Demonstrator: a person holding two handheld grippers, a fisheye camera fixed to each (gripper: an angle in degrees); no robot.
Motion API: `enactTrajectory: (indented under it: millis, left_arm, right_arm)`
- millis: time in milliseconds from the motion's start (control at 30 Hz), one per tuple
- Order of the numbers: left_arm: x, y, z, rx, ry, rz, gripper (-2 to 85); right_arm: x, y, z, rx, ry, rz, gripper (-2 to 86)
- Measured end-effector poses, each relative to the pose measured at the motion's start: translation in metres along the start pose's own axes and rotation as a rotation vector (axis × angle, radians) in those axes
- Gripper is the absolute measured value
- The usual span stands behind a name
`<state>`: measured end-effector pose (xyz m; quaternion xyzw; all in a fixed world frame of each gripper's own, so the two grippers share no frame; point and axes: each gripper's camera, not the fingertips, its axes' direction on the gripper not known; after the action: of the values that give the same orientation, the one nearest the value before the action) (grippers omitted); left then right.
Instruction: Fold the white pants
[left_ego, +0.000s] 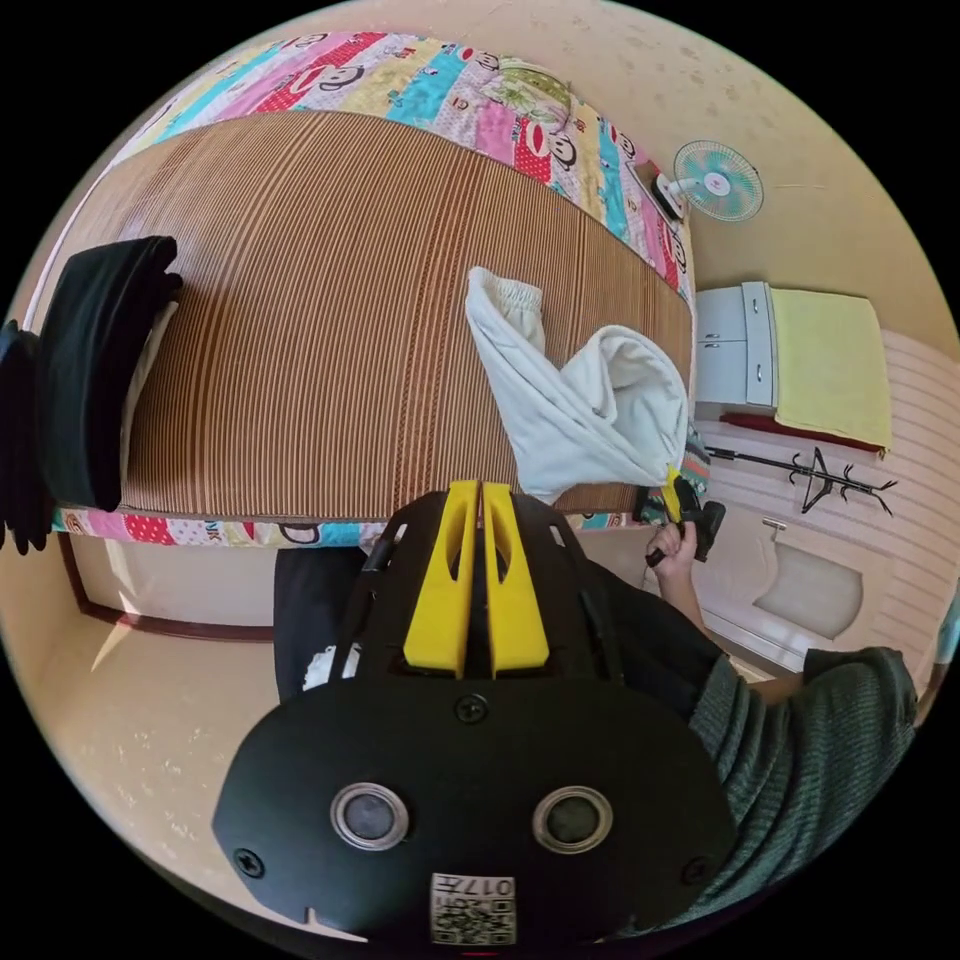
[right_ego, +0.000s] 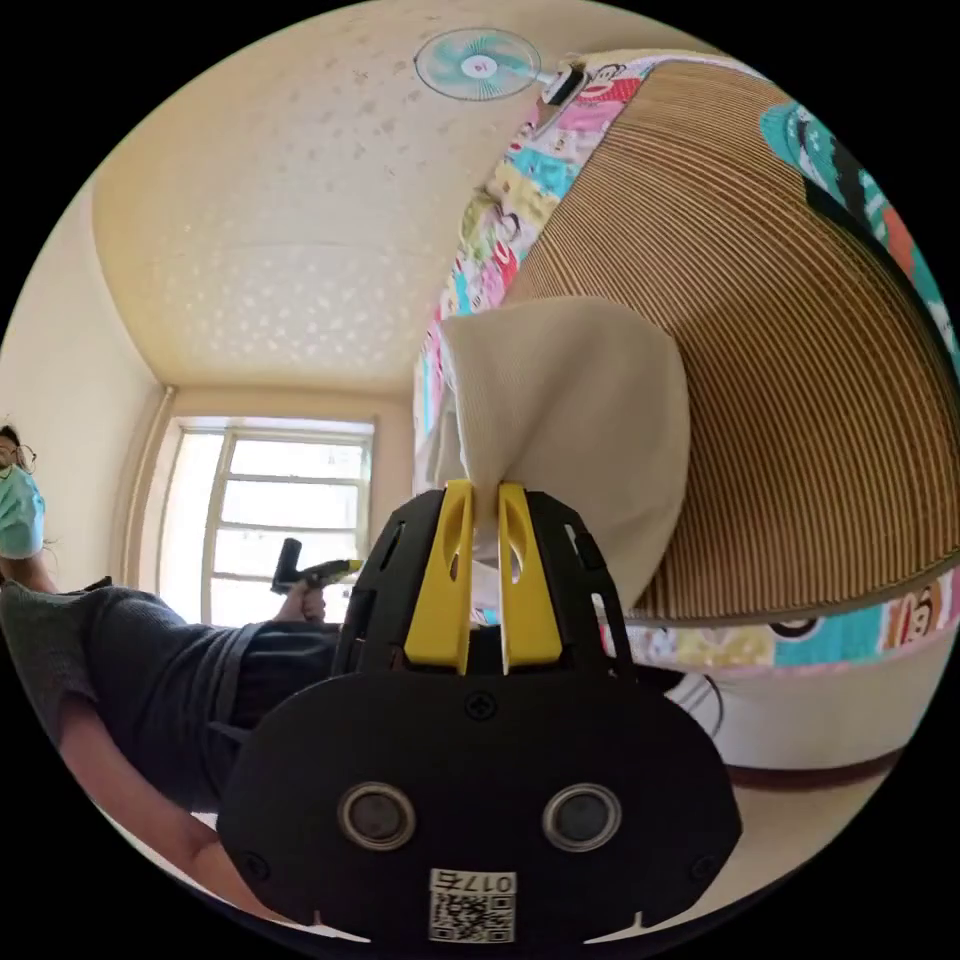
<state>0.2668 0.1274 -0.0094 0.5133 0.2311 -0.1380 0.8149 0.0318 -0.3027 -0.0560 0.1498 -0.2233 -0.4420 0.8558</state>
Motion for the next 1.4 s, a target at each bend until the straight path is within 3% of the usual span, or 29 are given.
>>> enactTrajectory:
  millis: [33,133,267,333,400,533,633,733,867,1067,1133,1200,1267,1400]
  left_arm:
    - [-0.006,0.001,0.003,0.01,0.007,-0.031,-1.0]
    - [-0.02,0.004,0.011,0.047,0.048,-0.109,-1.0]
    - [-0.034,0.015,0.021,0.099,0.084,-0.198,-1.0]
    - [-0.037,0.02,0.027,0.119,0.09,-0.224,-0.9]
    - [-0.039,0.025,0.034,0.132,0.098,-0.243,-1.0]
    - [-0.047,0.032,0.05,0.149,0.127,-0.301,-1.0]
    - [-0.052,0.033,0.056,0.188,0.176,-0.333,-1.0]
    - [-0.053,0.032,0.059,0.22,0.192,-0.348,-1.0]
    - [-0.055,0.034,0.066,0.238,0.182,-0.359,-1.0]
    - [-0.068,0.048,0.08,0.262,0.193,-0.423,-1.0]
    - [-0.074,0.054,0.085,0.268,0.206,-0.453,-1.0]
    - [-0.08,0.059,0.09,0.272,0.221,-0.484,-1.0]
    - [-0.088,0.062,0.094,0.288,0.246,-0.52,-1.0]
    - [-0.094,0.06,0.097,0.31,0.269,-0.53,-1.0]
  right_arm:
    - [-0.002,-0.011,0.006,-0.147,0.13,0.001,3.1]
    - [-0.008,-0.045,0.006,-0.332,0.365,0.107,3.9]
    - [-0.052,-0.1,-0.021,-0.277,0.576,0.201,4.8]
    - [-0.116,-0.14,-0.025,-0.108,0.604,0.043,6.8]
    - [-0.164,-0.171,-0.007,-0.023,0.495,-0.117,9.7]
    - [-0.253,-0.238,0.124,-0.201,0.541,-0.37,17.2]
    - [-0.313,-0.245,0.224,-0.229,0.708,-0.563,16.6]
    - [-0.346,-0.237,0.308,-0.262,0.716,-0.713,15.1]
    - [-0.338,-0.24,0.399,-0.45,0.611,-0.726,14.4]
    - [-0.254,-0.223,0.516,-0.647,1.088,-0.671,20.2]
    - [-0.235,-0.193,0.527,-0.603,1.203,-0.867,19.3]
    - [-0.232,-0.186,0.526,-0.602,1.252,-0.889,17.4]
    - [-0.235,-0.187,0.507,-0.549,1.191,-0.843,13.5]
    - [-0.225,-0.194,0.396,-0.322,0.756,-0.687,6.1]
